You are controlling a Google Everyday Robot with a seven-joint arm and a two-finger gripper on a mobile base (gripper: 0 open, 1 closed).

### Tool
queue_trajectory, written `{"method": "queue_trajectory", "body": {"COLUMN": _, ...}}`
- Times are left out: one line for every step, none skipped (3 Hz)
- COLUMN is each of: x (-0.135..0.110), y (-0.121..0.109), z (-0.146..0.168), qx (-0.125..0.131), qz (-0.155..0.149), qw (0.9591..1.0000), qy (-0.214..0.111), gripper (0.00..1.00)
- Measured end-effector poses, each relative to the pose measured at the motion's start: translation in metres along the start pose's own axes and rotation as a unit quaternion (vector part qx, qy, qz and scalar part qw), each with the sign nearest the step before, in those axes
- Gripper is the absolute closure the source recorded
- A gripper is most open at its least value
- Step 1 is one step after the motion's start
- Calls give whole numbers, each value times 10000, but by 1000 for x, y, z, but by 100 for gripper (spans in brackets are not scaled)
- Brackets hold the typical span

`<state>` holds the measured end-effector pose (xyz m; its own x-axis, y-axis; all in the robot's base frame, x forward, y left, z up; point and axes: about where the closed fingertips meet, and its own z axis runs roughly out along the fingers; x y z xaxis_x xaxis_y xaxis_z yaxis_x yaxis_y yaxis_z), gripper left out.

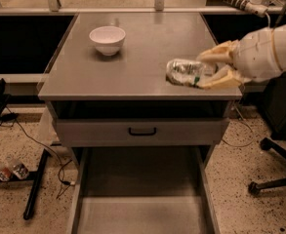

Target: Pick 7up can from middle drawer and place on counter

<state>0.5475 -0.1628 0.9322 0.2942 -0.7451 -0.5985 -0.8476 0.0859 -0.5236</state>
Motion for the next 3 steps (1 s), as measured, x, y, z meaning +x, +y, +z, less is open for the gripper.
{"method": "queue_trajectory", "body": {"x": 0, "y": -60, "z": 10, "qx": 248, "qz": 285, "qw": 9991, "qy": -215, "gripper": 100}}
{"method": "queue_trajectory", "body": {"x": 9, "y": -97, "z": 35, "qx": 372, "qz": 850, "qw": 9948, "qy": -425, "gripper": 100}}
{"method": "queue_trajectory", "body": {"x": 20, "y": -106, "z": 59, "qx": 448, "qz": 1261, "qw": 9895, "qy": -541, "gripper": 100}}
